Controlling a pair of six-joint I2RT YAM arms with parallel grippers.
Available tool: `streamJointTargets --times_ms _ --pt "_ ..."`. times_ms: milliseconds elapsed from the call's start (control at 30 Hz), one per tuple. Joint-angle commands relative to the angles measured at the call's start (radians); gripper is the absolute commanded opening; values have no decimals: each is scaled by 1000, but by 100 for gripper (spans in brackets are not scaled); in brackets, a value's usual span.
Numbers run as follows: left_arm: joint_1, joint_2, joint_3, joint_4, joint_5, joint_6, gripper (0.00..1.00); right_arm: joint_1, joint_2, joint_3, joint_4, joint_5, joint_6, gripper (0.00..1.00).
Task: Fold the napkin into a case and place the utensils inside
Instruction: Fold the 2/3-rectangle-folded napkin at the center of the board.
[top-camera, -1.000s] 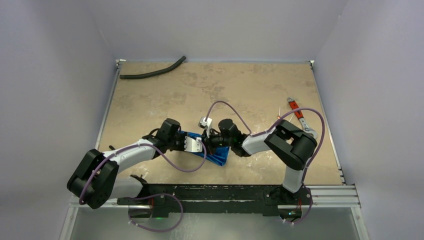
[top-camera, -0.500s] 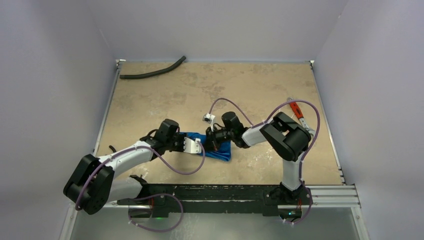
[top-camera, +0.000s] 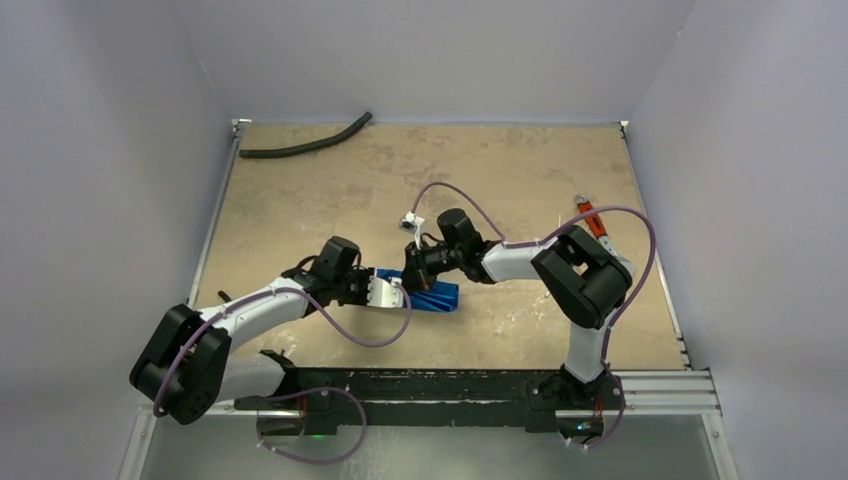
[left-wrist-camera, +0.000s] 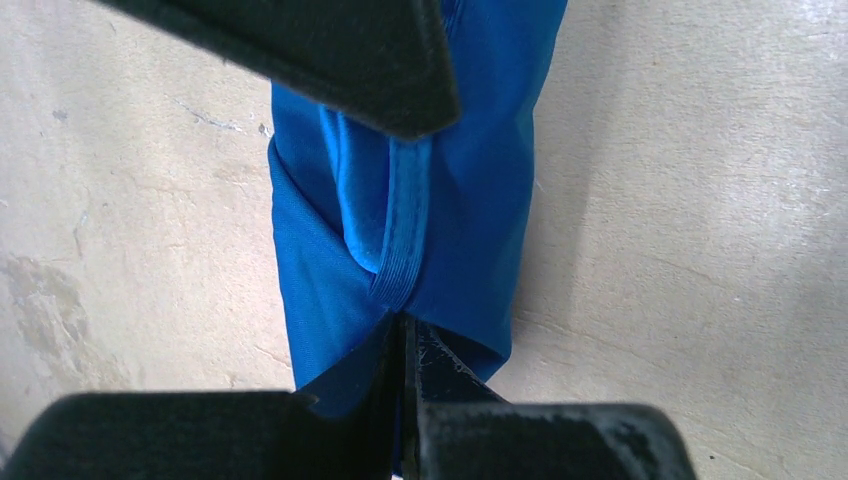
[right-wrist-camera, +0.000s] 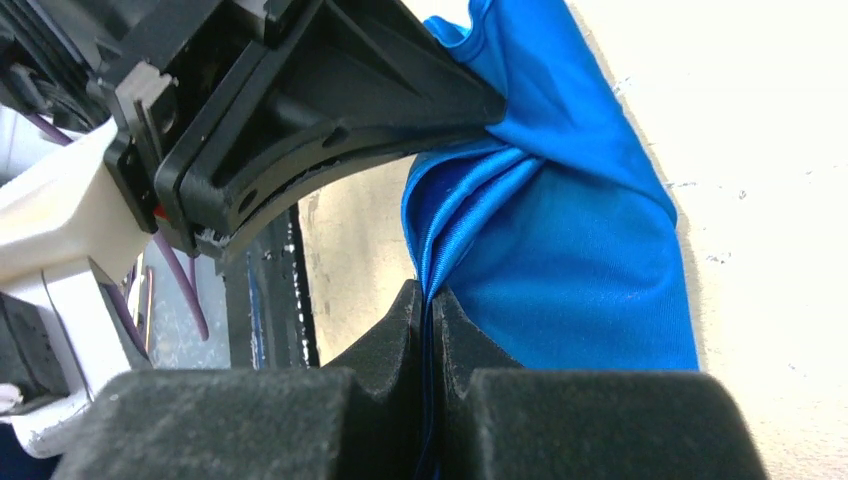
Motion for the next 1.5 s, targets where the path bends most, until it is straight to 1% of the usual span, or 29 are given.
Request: streamJointTargets --times_ms 0,200,300,433,533,600,733,800,833,900,967,1000,1067,1167,1233,1300,1400,1467 --pt "-5 -1 44 -39 74 37 0 7 -22 58 -62 29 -17 0" --pt "-7 -35 47 -38 62 16 0 1 62 92 -177 63 -49 0" --pt "-7 -54 37 -44 76 20 0 -15 97 85 -190 87 -62 0" --pt "-7 -70 21 -66 117 76 0 -43 162 97 -175 41 -62 0" --pt "-6 -70 19 -67 124 109 0 -43 186 129 -182 -15 -76 0" --pt "-7 -66 23 -64 124 110 0 -43 188 155 -209 -25 -94 0" --pt "-7 -65 24 -31 104 63 0 -43 185 186 -281 -26 -106 0" --pt "-6 -64 27 -23 81 29 0 -43 201 183 -290 -21 -107 0" --pt "-6 -64 32 -23 70 10 14 -43 215 177 -291 -21 -107 0" --pt "-6 -67 46 -34 51 -23 32 -42 244 160 -273 -31 -101 0" --pt "-5 -75 68 -46 51 -65 39 -43 255 128 -237 -41 -71 0" --pt "-6 -77 90 -60 64 -86 41 -44 261 122 -229 -46 -69 0" --pt "-6 -79 137 -83 106 -130 50 -44 263 107 -208 -47 -50 0" --pt "-8 -60 206 -123 193 -177 61 -44 249 66 -149 -68 9 0" --pt "-27 -38 228 -133 240 -203 63 -44 240 49 -135 -71 38 0" --pt "-68 -31 224 -120 251 -206 63 -44 233 45 -144 -75 44 0" --pt "-133 -28 186 -69 198 -176 63 -43 222 33 -128 -61 55 0" --pt "-147 1 179 -46 171 -176 63 -42 216 14 -87 -58 82 0"
